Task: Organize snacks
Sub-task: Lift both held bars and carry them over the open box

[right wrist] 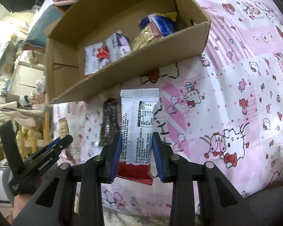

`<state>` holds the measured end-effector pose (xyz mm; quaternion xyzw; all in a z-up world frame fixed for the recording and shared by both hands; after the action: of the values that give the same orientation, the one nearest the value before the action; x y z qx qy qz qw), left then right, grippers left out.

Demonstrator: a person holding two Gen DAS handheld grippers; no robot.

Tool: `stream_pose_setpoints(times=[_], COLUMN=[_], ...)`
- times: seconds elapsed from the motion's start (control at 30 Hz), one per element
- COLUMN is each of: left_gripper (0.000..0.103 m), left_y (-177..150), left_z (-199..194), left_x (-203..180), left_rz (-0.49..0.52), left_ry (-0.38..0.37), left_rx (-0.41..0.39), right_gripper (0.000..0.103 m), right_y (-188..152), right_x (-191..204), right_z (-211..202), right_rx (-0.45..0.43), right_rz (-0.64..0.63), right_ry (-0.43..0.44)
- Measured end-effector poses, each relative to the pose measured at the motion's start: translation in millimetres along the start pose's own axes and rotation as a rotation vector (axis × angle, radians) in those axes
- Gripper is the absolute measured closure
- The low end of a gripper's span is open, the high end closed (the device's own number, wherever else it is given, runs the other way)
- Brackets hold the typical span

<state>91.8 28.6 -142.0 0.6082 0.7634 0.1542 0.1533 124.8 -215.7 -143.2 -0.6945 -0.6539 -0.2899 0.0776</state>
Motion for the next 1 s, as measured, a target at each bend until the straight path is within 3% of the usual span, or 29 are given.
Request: stream_pose_setpoints(times=[0.23,0.4,0.5,0.73,1.0], left_gripper=[0.081,0.081,0.081,0.081,0.081], left_y=[6.6,33.0,52.8,103.2,131.8], left_z=[-40.7,-73.6,-87.5,-92.8,-75.1], left_x=[-1.2,-1.9,-11.6,-26.5,-45.8], left_rz=[0.004,-0.041,0.009,0.057,0.072], left_ry=[-0.036,-0.066,-0.086,-0.101,-0.124], left_rx=[-0.105,-0.21,-0.263,-0.334,-0.345], right_gripper=[0.069,0.069,0.069,0.069,0.069], right_y=[-7.4,3.2,16.8,58.8,96.5], right_x=[15.7,26.7,37.7,37.3,33.1], right_z=[-41.0,-79.2,-94.3,-103.9,-83.6], right_rx=[-0.08,-0.212,-0.312,-0.44,-0.457], right_rz=[-0.035,-0.068,-0.082,-0.104,-0.132], right_ry=[0.135,0.241,0.298,0.314,0.259])
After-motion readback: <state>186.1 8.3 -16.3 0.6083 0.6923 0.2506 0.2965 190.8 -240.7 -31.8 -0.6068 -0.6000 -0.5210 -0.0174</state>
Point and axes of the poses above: each gripper's, at about its wrist camera, not at the fingertips, and z roughly the way its jaws point, x to its left, y to its top, the point moved 3 cm from there along z, roughly the way its jaws point, and after that the axes turned 10 degrees about -x, right-handed, at the moved point
